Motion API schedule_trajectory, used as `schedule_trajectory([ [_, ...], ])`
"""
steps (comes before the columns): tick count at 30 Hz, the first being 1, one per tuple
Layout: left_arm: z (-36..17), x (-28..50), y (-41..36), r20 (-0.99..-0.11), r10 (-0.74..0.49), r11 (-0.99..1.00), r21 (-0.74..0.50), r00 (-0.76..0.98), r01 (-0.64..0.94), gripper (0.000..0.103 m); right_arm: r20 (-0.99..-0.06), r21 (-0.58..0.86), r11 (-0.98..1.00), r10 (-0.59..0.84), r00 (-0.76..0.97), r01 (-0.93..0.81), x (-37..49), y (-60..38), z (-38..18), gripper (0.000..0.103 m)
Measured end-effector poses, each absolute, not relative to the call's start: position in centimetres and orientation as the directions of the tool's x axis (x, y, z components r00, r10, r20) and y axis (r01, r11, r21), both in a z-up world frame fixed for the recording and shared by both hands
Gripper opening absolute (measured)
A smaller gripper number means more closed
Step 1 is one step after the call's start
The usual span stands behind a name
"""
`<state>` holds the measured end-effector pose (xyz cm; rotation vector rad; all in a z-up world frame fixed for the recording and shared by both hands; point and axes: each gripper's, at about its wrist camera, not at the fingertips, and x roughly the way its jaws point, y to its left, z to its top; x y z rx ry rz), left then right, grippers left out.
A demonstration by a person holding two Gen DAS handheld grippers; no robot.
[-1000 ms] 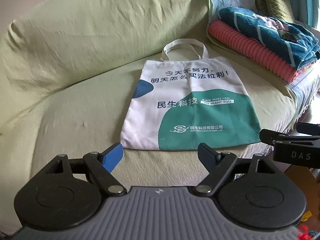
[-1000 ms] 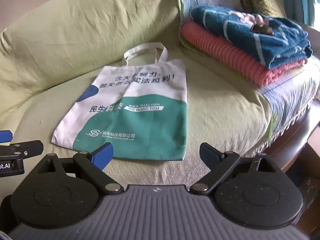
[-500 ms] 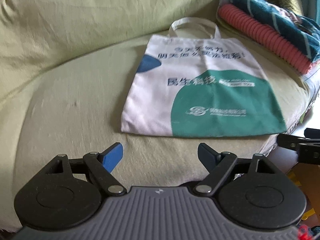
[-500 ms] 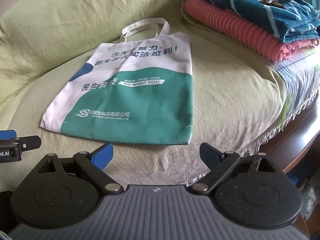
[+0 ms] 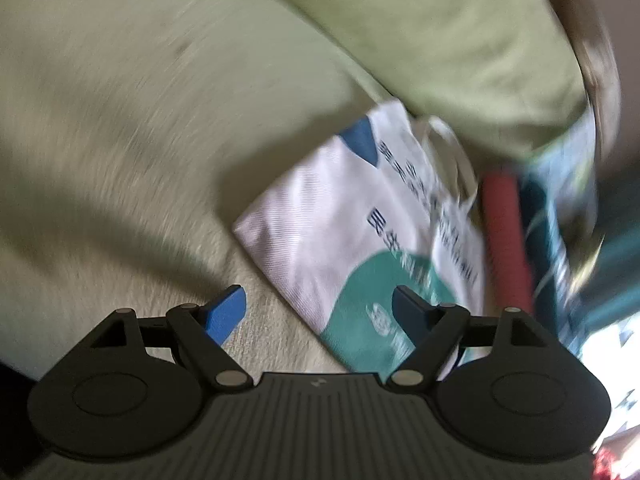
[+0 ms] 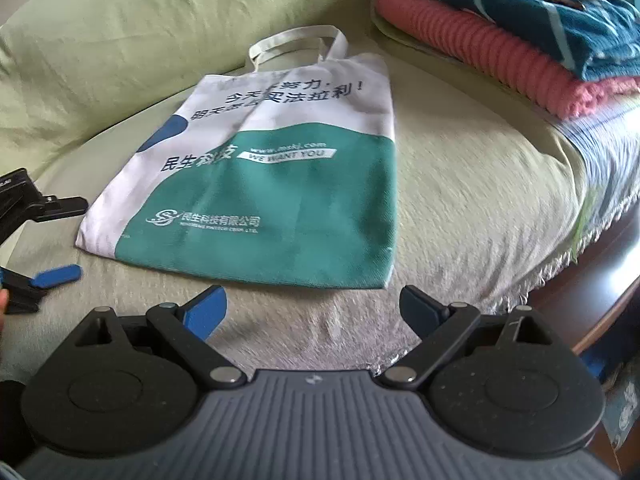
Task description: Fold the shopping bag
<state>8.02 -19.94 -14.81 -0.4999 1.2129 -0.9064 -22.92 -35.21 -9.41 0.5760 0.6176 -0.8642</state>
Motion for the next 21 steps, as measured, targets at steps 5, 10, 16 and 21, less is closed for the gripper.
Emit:
schedule_trajectory([
  [5, -18.0, 8.6, -17.8, -0.392, -0.909, 0.407, -0.908, 0.14, 0.097, 0.079, -0.643, 0.202, 0.541, -0.556, 0.527, 0.817, -22.4, -35.1, -8.7, 0.091],
  [10, -18.1, 8.1, -17.9, -0.346, -0.919, 0.368, -0.925, 0.19, 0.098, 0.079, -0.595, 0.174, 0.545, -0.605, 0.529, 0.82, -21.6, -35.4, -8.3, 0.081],
  [16, -18.5, 8.2, -18.4, -0.267, -0.942, 0.291, -0.951, 0.202, 0.105, 0.076, -0.611, 0.172, 0.541, -0.596, 0.52, 0.823, -20.6, -36.8, -9.0, 0.036],
  [21, -19.8, 9.3, -20.0, -0.169, -0.976, 0.174, -0.984, 0.135, 0.027, 0.064, -0.649, 0.194, 0.517, -0.57, 0.504, 0.834, -20.3, -38.3, -10.2, 0.036],
])
